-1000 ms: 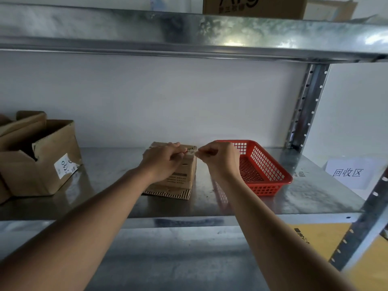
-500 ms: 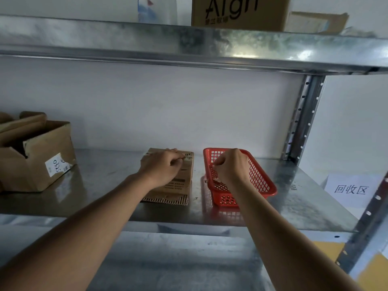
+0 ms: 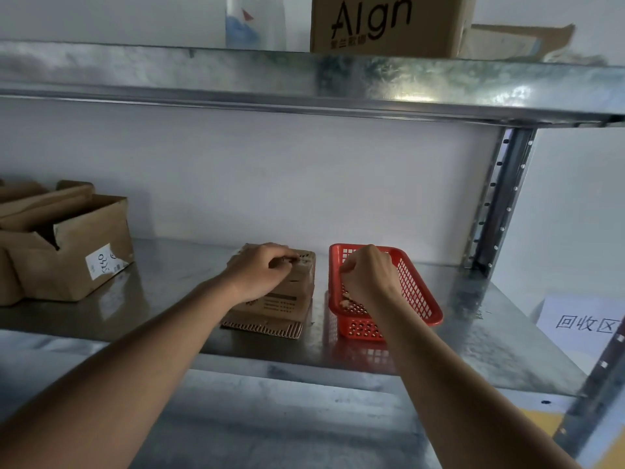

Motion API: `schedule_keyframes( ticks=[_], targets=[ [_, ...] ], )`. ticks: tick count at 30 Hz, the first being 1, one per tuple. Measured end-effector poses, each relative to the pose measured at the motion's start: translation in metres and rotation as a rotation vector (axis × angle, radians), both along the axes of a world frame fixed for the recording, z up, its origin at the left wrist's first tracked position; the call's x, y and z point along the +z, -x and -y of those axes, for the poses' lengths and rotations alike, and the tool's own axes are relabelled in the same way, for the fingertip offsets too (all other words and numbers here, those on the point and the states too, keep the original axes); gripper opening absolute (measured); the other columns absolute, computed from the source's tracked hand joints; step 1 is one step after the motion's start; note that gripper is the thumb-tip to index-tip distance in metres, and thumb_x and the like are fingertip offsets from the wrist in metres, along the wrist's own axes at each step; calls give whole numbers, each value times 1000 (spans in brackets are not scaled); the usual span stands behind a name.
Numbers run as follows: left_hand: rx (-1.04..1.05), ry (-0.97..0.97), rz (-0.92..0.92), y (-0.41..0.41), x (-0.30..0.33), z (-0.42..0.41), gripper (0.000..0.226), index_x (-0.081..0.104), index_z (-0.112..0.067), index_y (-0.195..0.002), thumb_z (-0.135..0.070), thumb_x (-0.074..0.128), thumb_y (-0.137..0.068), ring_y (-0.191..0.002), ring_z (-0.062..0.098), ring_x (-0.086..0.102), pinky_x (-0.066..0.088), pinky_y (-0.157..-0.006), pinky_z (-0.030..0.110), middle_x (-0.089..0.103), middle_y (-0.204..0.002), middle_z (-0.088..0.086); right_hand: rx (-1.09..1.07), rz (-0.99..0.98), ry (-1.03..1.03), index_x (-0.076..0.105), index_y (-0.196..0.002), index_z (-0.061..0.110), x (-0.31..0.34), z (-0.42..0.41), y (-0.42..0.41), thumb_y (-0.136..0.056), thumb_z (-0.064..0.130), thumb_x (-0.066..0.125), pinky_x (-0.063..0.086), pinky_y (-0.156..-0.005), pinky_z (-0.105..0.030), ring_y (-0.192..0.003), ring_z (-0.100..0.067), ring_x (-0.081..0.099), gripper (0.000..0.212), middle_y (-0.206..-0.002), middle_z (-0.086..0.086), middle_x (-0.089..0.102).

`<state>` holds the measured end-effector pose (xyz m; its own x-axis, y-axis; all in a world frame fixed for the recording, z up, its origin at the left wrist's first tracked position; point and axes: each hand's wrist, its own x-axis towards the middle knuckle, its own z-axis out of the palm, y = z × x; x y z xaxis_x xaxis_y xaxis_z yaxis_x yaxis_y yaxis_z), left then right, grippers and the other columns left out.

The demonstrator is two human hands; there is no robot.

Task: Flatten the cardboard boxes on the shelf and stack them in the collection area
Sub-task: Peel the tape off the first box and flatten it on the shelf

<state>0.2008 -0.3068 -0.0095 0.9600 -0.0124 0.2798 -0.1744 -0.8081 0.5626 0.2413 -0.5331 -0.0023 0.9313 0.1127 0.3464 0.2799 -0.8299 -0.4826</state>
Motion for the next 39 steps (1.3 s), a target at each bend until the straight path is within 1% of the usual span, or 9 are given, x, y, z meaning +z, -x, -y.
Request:
schedule_keyframes(
  ticks=[6,10,13,17,21,28,31,36,39],
  targets=[
    [-59,120,3,-1,-2,-8,26,68,-49,-120,-37,59,-98,-117,1,59,51,-96,29,60,-123,-32,294,136,-51,77,-119,19,0,-13,5,-98,14,66,61,-84,-36,-98,-17,71,24,-115,0,76],
    [-107,85,-5,2,0,-16,41,63,-44,-135,-37,54,-96,-121,-7,51,41,-96,19,55,-129,-35,389,163,-24,80,-111,21,-2,-27,10,-96,10,63,58,-77,-32,-94,-17,70,25,-105,0,76],
    [-131,81,-28,1,0,-25,37,68,-43,-129,-23,53,-100,-123,-12,47,35,-98,14,53,-129,-36,397,164,-65,83,-105,20,-1,-32,11,-93,8,68,58,-79,-30,-89,-15,71,22,-100,0,78],
    [-158,113,-52,1,-1,-33,39,71,-42,-127,-18,53,-102,-127,-9,46,34,-100,14,52,-133,-33,375,128,-44,83,-101,16,5,-39,12,-92,5,70,52,-76,-22,-89,-14,69,19,-99,-1,78],
    [-185,76,-59,-1,0,-35,36,69,-46,-127,-29,53,-99,-126,-8,46,37,-102,21,49,-133,-35,333,26,73,74,-106,8,8,-50,14,-96,0,60,54,-83,-32,-101,-23,63,19,-111,-9,69],
    [-224,-51,10,-8,-4,-39,31,65,-42,-134,-43,57,-104,-123,-12,49,39,-108,23,49,-130,-37,247,-1,106,56,-102,6,5,-61,27,-93,-3,50,42,-66,-31,-92,-27,55,14,-109,-14,58],
    [-249,-43,25,-8,-4,-42,30,65,-47,-131,-41,57,-103,-122,-14,48,39,-105,22,51,-128,-38,234,35,9,68,-102,7,2,-61,29,-90,-4,52,52,-66,-35,-89,-25,61,23,-100,-9,66],
    [-296,28,8,-8,0,-43,37,68,-62,-115,-27,59,-104,-128,-8,48,36,-109,19,56,-132,-30,173,-65,-296,74,-99,19,-6,-58,31,-95,8,63,47,-57,-21,-86,-16,66,16,-95,1,71],
    [-319,104,-25,-8,3,-45,32,73,-53,-114,-25,61,-104,-129,-7,49,37,-112,22,58,-133,-25,92,-116,-463,73,-99,20,-11,-57,35,-92,17,75,61,-66,-34,-86,-17,70,8,-95,0,73]
  ],
)
